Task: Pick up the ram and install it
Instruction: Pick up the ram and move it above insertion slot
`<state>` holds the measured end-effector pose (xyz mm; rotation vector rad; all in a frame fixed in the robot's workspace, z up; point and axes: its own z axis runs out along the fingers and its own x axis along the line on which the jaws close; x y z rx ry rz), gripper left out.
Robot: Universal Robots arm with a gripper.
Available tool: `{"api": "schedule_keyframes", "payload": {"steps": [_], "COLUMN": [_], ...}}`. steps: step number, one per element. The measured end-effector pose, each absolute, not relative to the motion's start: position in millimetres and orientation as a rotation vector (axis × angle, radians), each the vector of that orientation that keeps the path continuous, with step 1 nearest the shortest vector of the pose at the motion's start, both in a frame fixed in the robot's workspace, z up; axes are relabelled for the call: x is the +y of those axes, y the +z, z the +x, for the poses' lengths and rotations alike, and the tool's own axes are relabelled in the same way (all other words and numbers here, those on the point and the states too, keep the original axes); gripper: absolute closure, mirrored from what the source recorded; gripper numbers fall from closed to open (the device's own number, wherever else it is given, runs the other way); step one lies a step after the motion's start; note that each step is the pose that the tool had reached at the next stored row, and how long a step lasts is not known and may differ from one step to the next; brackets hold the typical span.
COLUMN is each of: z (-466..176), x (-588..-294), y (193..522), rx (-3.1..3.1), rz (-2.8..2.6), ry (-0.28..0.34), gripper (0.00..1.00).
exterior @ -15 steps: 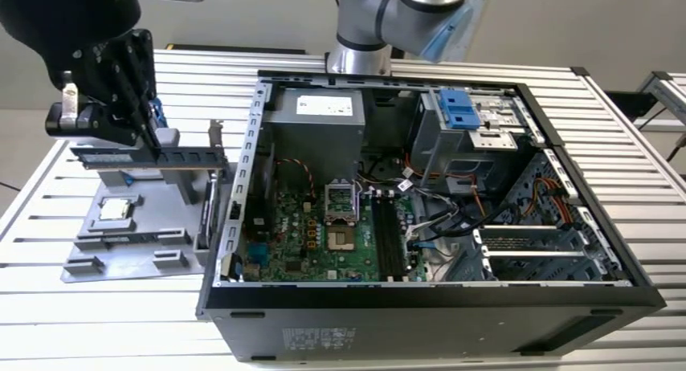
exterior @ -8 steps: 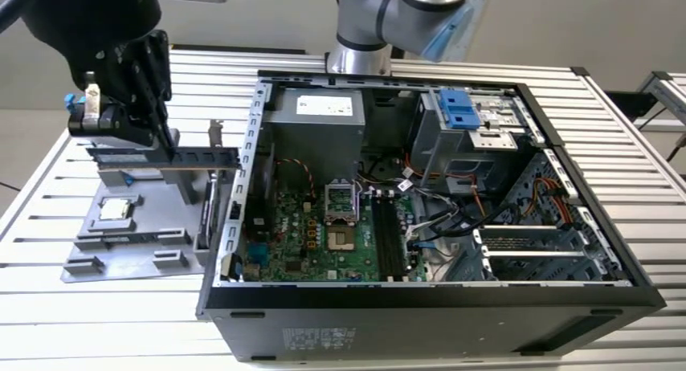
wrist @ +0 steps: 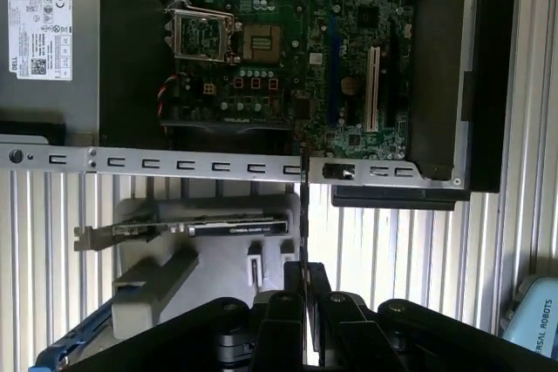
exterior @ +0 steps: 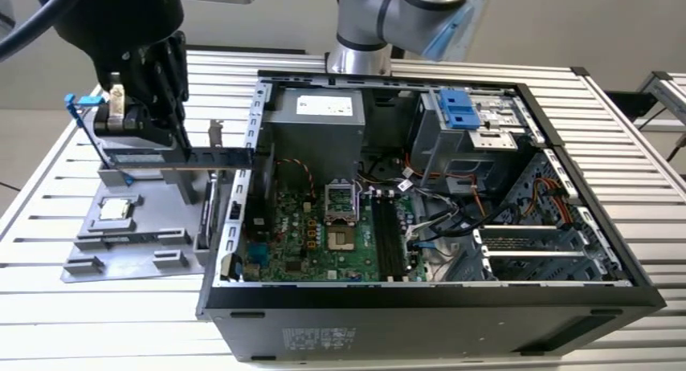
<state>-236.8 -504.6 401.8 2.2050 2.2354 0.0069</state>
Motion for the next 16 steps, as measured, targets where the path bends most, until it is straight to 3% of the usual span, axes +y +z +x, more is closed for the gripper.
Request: {"api": "schedule_keyframes", "payload": {"steps": [16], "z": [-211.5], "x": [-504.6], "y": [401.8], "rx": [2.236], "rz": [2.205], "ry": [0.006], "gripper": [1.00]}}
